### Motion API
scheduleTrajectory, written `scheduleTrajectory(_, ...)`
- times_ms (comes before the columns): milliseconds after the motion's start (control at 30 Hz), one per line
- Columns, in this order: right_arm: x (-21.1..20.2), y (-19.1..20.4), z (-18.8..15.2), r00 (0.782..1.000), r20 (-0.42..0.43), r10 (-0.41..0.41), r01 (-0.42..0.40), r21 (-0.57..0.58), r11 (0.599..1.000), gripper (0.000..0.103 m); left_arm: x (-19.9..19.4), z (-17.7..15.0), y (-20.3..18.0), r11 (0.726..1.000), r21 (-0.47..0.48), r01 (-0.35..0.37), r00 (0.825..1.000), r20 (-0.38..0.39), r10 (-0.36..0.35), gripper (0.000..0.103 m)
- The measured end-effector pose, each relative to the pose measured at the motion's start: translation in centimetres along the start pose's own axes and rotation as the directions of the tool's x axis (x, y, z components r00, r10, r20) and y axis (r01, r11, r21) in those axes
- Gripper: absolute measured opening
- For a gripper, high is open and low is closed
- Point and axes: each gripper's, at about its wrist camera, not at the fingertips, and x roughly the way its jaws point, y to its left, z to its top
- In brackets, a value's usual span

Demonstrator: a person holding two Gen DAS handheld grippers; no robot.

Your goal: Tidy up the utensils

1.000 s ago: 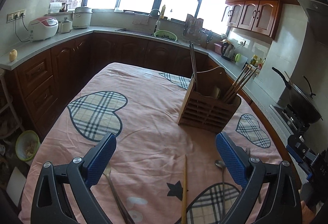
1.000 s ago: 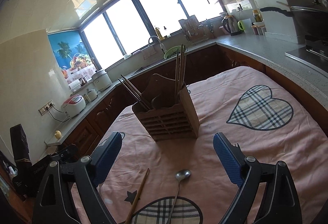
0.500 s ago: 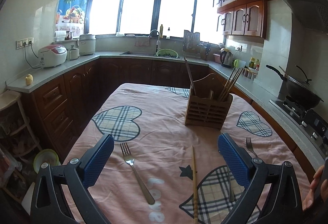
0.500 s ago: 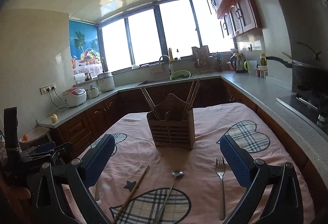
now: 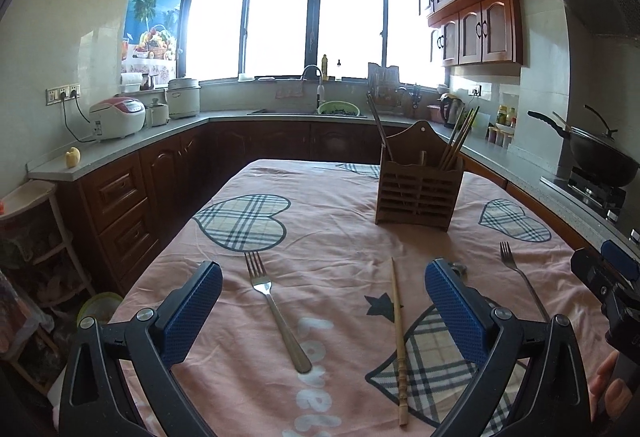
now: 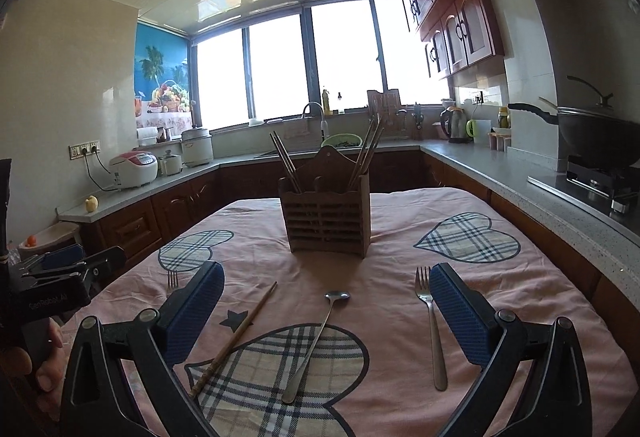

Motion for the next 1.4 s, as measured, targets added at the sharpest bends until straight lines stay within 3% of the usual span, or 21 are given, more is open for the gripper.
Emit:
scheduleTrajectory(333,-1.0,-0.1,-2.2,0.999,0.033,0.003,-0.003,-0.008,1.000,0.103,-0.2,-1.2,0.0,1.000,0.009,-0.021,1.000,0.022,0.021,0.102)
scheduleTrajectory(900,-4.2,1.6,-1.4,0.997,0.073,0.032,-0.029,-0.042,0.999,0.103,-3.7,-2.2,1.1,1.000,0.003,-0.007,0.998,0.069,0.007,0.102)
scheduleTrajectory(1400,-4.4,2.0,-1.7,0.997,0.071,0.031,-0.027,-0.049,0.998,0.103,-3.8,-2.3,1.1,1.000,0.001,-0.005,0.998,0.068,0.005,0.102)
